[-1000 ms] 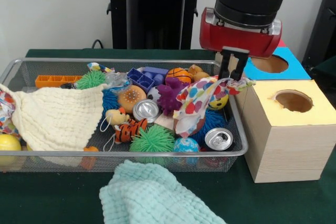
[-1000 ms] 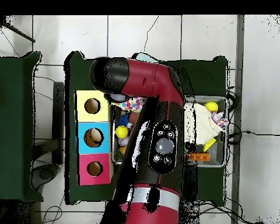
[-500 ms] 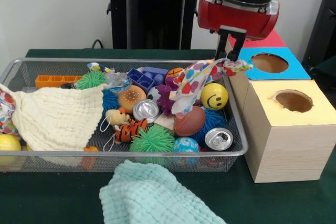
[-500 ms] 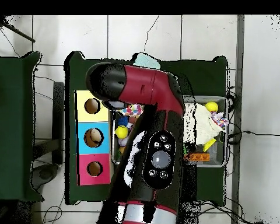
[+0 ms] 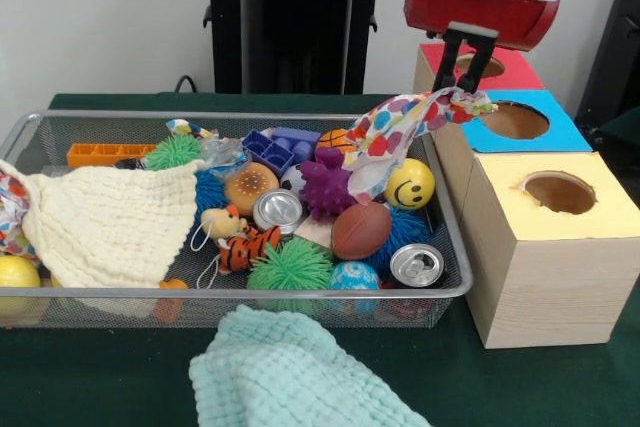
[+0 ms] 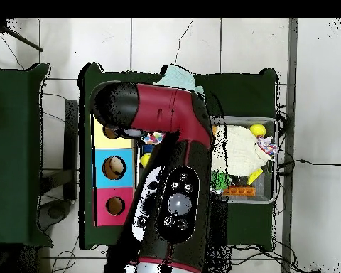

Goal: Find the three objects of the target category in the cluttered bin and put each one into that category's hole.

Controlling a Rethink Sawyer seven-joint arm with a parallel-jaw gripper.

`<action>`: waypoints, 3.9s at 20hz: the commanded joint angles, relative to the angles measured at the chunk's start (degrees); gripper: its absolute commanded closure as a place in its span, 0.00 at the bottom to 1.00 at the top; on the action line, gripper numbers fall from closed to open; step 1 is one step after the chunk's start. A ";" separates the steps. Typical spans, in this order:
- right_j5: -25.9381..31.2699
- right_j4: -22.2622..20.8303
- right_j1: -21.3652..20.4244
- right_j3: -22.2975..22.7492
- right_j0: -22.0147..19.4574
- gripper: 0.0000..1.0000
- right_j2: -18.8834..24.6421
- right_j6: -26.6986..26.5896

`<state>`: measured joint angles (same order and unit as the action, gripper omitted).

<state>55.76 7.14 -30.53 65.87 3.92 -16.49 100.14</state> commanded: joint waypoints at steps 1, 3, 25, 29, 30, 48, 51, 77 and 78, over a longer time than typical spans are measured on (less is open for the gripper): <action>-4.66 1.97 1.34 7.73 -0.69 1.00 1.63 15.94; -4.63 1.82 1.26 7.81 -0.55 1.00 1.36 15.86; 12.86 5.89 0.16 -2.75 4.58 1.00 -3.09 24.07; 17.97 6.30 0.97 -8.08 6.05 1.00 -3.95 26.99; 18.94 6.52 1.58 -9.37 6.29 1.00 -3.79 27.71; 18.64 6.72 10.87 -19.65 8.70 1.00 -1.46 31.58; 17.28 7.20 12.57 -20.58 8.31 1.00 -0.84 30.99; -4.61 7.36 11.97 -4.09 2.05 1.00 4.89 18.99; -5.23 7.27 11.93 -3.56 1.57 1.00 5.30 18.41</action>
<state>55.13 13.91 -19.14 50.31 9.17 -18.87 115.60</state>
